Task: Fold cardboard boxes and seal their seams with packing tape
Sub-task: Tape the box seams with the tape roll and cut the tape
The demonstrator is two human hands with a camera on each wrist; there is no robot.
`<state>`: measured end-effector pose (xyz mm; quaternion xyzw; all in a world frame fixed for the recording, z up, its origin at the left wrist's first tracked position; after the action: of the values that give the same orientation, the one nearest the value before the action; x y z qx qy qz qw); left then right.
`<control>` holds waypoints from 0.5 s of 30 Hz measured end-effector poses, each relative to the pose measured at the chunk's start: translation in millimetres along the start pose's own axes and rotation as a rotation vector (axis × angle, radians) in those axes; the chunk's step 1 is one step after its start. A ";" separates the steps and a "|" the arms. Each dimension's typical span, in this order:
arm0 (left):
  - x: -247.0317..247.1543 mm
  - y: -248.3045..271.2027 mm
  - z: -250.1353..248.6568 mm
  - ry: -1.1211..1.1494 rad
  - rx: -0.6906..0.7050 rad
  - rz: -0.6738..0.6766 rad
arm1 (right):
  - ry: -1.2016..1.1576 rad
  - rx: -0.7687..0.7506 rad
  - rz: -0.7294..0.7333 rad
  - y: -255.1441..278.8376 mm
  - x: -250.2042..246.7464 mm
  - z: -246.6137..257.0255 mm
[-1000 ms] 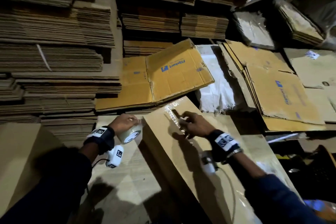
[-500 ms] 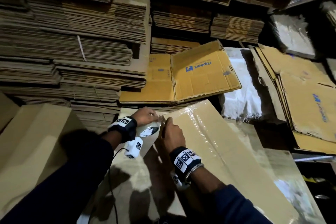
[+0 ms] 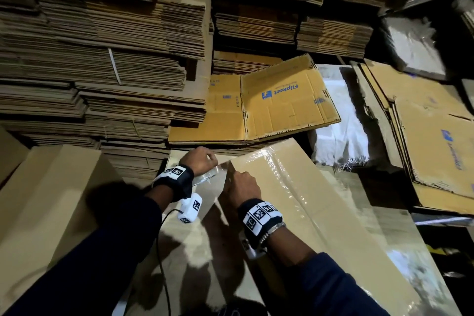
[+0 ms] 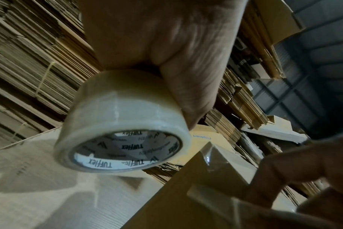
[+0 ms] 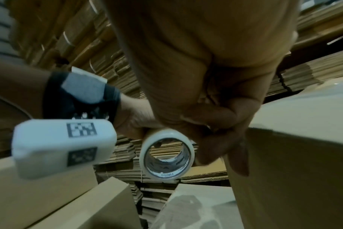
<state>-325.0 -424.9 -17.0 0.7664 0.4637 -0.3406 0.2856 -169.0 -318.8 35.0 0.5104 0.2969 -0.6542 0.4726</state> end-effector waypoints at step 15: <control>-10.7 75.2 14.4 0.900 -0.217 -0.081 | -0.109 0.313 -0.154 -65.8 -0.9 -16.5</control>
<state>-264.2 -471.9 -8.2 0.7850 0.6041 0.0653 0.1207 -223.2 -279.3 24.6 0.5172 0.2035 -0.7535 0.3511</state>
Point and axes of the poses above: each hand's wrist, its own y-axis away from the middle knuckle, its own x-axis out of the palm, z = x × y, the point moved 1 cm from there along -y, towards the middle knuckle, and after that the axes turned 10 degrees about -z, right-handed, at the moved point
